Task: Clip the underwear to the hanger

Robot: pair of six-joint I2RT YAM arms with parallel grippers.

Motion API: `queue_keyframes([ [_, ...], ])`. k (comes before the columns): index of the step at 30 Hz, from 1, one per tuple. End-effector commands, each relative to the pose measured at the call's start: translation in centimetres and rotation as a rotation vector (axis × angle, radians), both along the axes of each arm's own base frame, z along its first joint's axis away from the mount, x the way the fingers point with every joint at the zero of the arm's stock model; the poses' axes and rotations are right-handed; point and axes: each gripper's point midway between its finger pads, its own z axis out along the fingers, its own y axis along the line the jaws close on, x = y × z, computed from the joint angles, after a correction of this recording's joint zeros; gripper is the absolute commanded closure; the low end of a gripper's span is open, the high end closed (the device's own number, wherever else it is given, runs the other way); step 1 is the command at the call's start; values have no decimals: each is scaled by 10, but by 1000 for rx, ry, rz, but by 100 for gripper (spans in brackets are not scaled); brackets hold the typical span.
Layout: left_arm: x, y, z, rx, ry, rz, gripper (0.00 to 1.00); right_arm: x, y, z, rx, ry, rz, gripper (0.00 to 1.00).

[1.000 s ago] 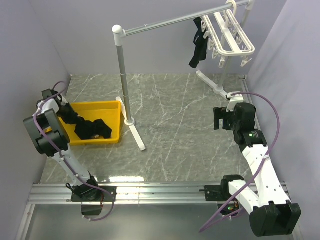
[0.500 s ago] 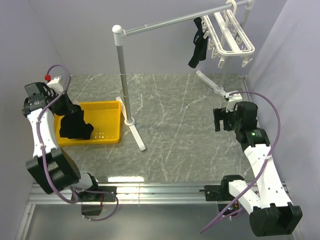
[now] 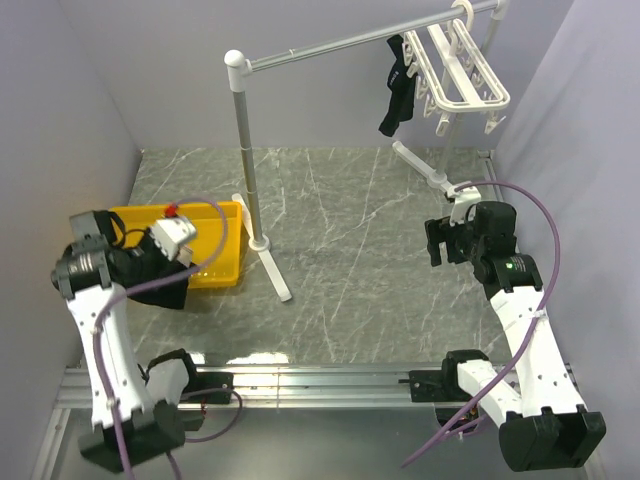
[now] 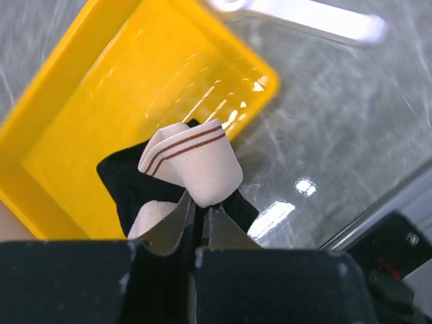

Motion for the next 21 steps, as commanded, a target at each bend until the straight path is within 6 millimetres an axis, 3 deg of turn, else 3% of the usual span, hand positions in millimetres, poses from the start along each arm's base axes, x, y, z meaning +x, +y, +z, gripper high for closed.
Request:
queue_keyframes([
  [1, -24, -25, -3, 110, -53, -224, 100, 4, 0, 19, -4, -43, 15, 9],
  [6, -12, -64, 31, 65, -195, -310, 100, 4, -1, 23, -7, -52, 6, 10],
  [10, 4, -96, 43, -42, -156, -374, 100, 8, -5, 28, -5, -77, -31, 9],
  [11, 7, -117, 37, -98, -88, -435, 100, 8, -7, 28, -7, -80, -41, 8],
  [13, 11, -138, 43, -136, -61, -488, 100, 9, -10, 27, -15, -80, -58, 7],
  [14, 5, -163, 39, -164, -6, -542, 100, 9, -11, 27, -18, -80, -65, 7],
  [16, 15, -184, 38, -116, -58, -571, 100, 8, -15, 27, -31, -82, -78, 7],
  [17, 3, -210, 31, -110, -48, -643, 100, 8, -16, 27, -36, -84, -85, 7],
  [18, 11, -220, 33, -80, -104, -639, 100, 6, -17, 27, -41, -86, -90, 7],
  [21, 3, -264, 36, -93, -127, -732, 100, 3, -22, 26, -55, -84, -114, 7],
])
